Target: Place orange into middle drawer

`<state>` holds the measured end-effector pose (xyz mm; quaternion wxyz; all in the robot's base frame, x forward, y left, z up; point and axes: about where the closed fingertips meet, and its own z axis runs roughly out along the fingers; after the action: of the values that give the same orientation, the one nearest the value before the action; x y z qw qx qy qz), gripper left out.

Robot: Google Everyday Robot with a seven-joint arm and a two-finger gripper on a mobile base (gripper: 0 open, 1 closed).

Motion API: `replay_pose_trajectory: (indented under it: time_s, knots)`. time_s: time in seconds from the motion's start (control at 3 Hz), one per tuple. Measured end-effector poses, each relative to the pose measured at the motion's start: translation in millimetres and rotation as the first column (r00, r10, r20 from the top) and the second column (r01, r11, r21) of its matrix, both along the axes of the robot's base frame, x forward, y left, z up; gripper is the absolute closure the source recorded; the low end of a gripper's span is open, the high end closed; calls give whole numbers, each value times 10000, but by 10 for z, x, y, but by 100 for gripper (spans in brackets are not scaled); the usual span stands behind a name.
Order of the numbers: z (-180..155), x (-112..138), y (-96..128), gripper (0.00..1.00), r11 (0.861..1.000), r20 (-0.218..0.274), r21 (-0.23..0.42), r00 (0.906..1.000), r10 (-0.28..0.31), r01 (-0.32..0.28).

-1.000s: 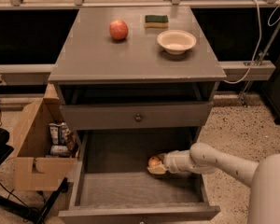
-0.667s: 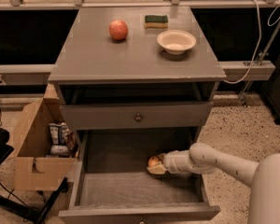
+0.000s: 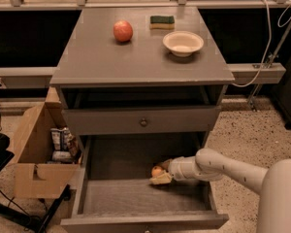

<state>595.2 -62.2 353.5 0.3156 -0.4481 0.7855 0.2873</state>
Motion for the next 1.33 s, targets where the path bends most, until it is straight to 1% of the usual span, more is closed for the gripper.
replay_pose_trajectory:
  time_s: [0.33,0.67,1.0,1.33]
  knots:
    - [9,0,1,0,10000,0,0,10000,1,-1]
    - [9,0,1,0,10000,0,0,10000,1,-1]
    - [262,-140,-34,0,9997,6,-235,10000,47,-47]
    - [767,-469,-95,0,9972,-105,-748,9999,70,-78]
